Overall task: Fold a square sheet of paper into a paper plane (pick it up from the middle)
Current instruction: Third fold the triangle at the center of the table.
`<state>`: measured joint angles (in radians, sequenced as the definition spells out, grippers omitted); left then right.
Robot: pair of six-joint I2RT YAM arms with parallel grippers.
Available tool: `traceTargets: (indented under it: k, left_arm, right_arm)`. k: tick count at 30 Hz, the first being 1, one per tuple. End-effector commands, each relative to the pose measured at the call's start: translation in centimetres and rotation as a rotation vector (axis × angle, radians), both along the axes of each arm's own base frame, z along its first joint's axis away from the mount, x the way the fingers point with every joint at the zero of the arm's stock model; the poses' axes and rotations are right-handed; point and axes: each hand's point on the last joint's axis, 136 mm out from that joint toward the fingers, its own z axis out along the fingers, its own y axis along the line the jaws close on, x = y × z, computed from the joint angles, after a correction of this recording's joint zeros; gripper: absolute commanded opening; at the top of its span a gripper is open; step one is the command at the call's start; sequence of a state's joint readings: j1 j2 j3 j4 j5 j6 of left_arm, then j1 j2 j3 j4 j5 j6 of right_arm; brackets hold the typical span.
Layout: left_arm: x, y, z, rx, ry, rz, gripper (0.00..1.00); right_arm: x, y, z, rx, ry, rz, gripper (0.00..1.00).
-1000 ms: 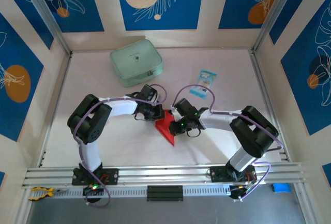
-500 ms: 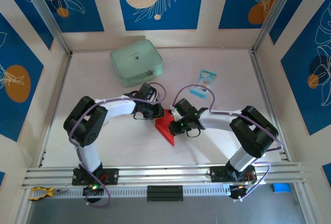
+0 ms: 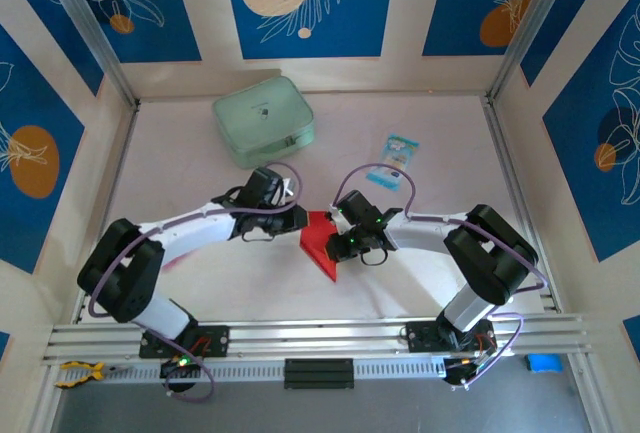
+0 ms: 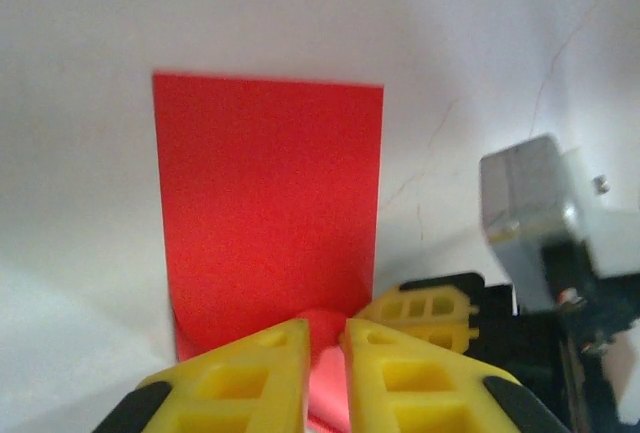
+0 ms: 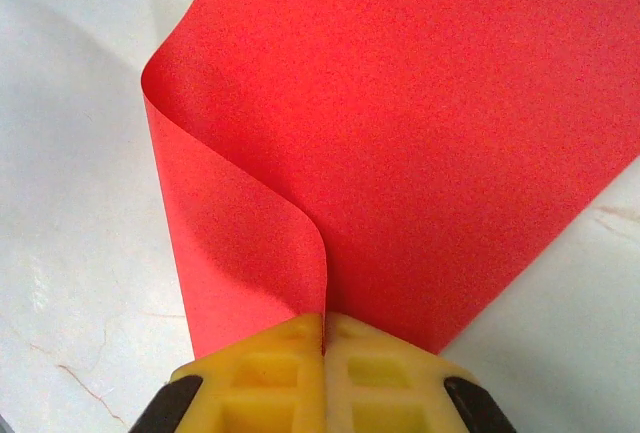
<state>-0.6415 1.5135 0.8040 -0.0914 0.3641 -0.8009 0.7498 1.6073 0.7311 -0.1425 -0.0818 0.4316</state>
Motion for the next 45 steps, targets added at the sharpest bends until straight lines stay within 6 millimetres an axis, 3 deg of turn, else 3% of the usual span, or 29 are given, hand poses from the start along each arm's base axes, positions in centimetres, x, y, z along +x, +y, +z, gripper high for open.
traceTargets:
  k: [1, 8, 11, 16, 25, 45]
  left_arm:
    - [-0.9, -1.8, 1.5, -0.158, 0.014, -0.013, 0.13]
    - [-3.1, -4.0, 0.2, -0.236, 0.073, -0.041, 0.0]
    - [-3.6, -4.5, -0.4, -0.222, 0.084, -0.045, 0.0]
    - [-4.0, -4.2, -2.0, -0.166, 0.113, -0.041, 0.0]
    - [-4.2, -4.4, -3.3, -0.13, 0.128, -0.053, 0.0]
    - [-4.8, -3.0, -6.5, 0.006, 0.16, -0.072, 0.0]
  right_arm:
    - [-0.5, -0.2, -0.7, -0.017, 0.025, -0.001, 0.0]
    - [-0.6, -0.2, -0.6, -0.017, 0.024, 0.0, 0.0]
    - [-0.5, -0.2, -0.6, -0.018, 0.024, -0.003, 0.0]
    - [-0.6, -0.2, -0.6, -0.018, 0.023, -0.001, 0.0]
    - [-0.6, -0.2, -0.6, -0.018, 0.022, -0.001, 0.0]
    - [-0.6, -0.2, -0.5, -0.019, 0.02, 0.0, 0.0]
